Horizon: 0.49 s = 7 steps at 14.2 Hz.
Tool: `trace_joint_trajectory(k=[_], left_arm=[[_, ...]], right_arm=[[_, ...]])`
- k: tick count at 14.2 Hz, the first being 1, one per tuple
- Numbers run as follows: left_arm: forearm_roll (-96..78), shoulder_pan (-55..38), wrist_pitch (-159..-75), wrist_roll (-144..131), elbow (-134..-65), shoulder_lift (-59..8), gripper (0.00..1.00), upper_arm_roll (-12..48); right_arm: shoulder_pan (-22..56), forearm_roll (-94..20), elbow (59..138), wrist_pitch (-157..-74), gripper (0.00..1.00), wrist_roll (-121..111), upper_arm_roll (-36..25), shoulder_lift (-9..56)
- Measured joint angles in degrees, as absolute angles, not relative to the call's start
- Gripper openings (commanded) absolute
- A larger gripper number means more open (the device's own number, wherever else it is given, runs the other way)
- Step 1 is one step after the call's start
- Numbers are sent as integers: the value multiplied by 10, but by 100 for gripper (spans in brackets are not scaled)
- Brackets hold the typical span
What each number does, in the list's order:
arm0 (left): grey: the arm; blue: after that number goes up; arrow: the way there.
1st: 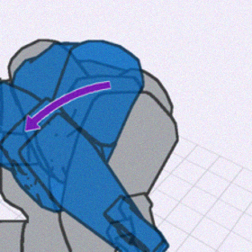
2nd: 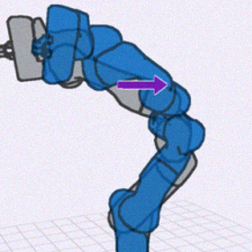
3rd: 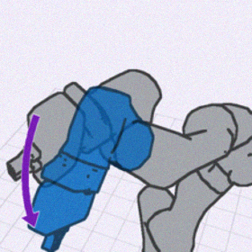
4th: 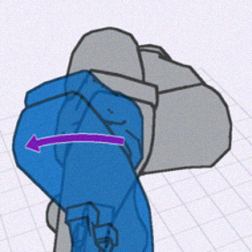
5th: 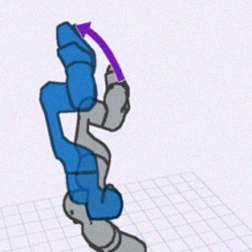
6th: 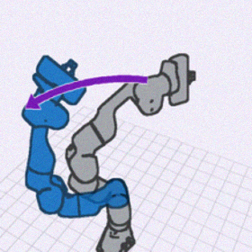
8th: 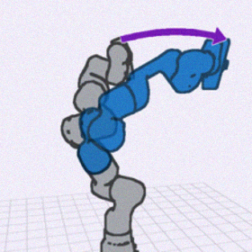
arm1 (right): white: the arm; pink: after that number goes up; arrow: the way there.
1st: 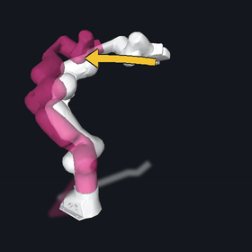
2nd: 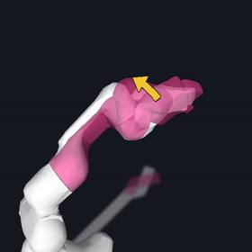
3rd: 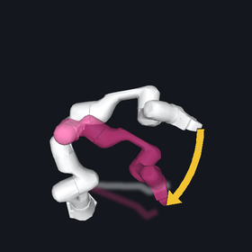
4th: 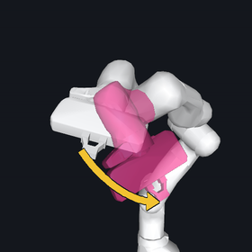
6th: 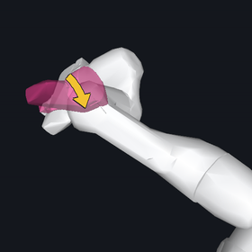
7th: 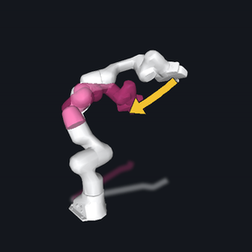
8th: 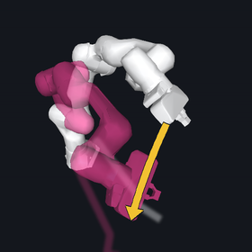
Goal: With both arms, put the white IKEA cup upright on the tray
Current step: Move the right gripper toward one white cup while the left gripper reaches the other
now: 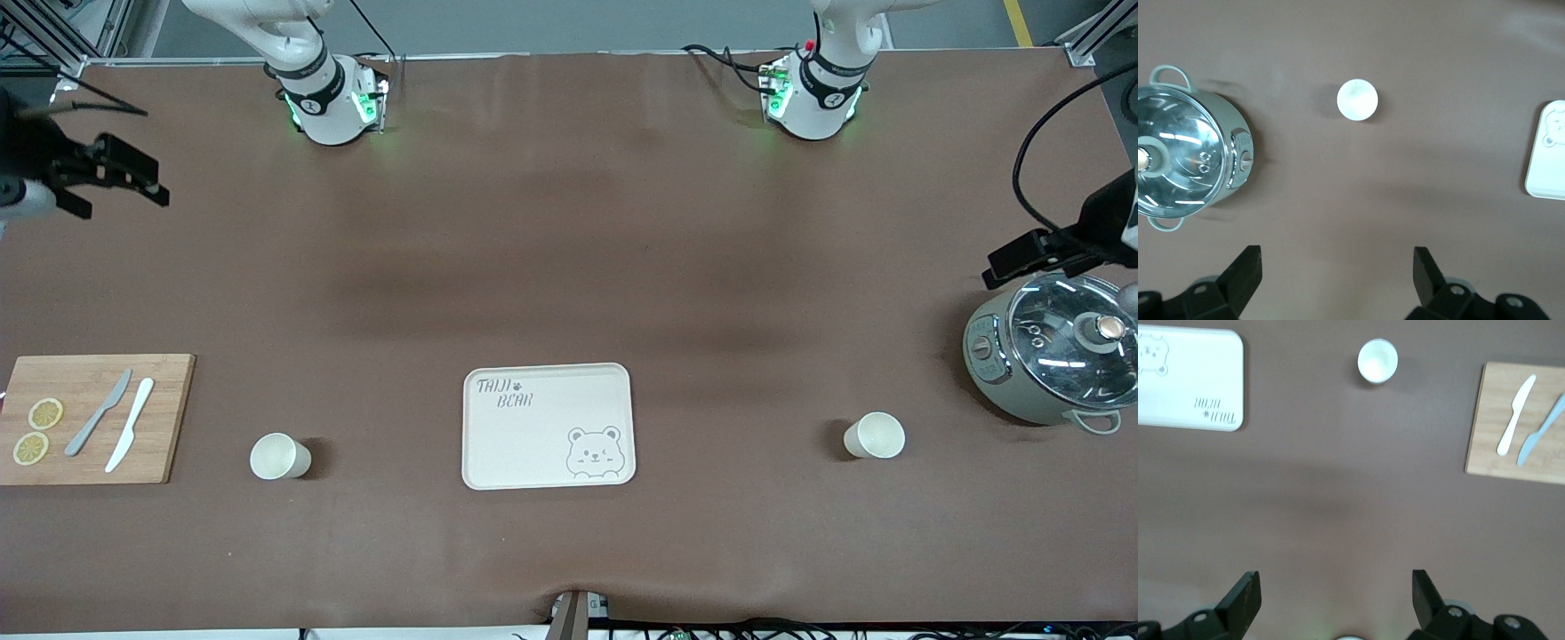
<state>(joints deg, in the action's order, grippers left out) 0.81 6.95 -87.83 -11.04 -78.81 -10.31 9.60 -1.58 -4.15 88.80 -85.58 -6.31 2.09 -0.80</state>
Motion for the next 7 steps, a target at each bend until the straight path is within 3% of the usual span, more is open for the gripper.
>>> trace_joint_trajectory(k=[7], left_arm=[[37,75,-925,-110,-797,-188,100,95]], right_arm=[[-18,-41,880,-992,100,-63,18,121]])
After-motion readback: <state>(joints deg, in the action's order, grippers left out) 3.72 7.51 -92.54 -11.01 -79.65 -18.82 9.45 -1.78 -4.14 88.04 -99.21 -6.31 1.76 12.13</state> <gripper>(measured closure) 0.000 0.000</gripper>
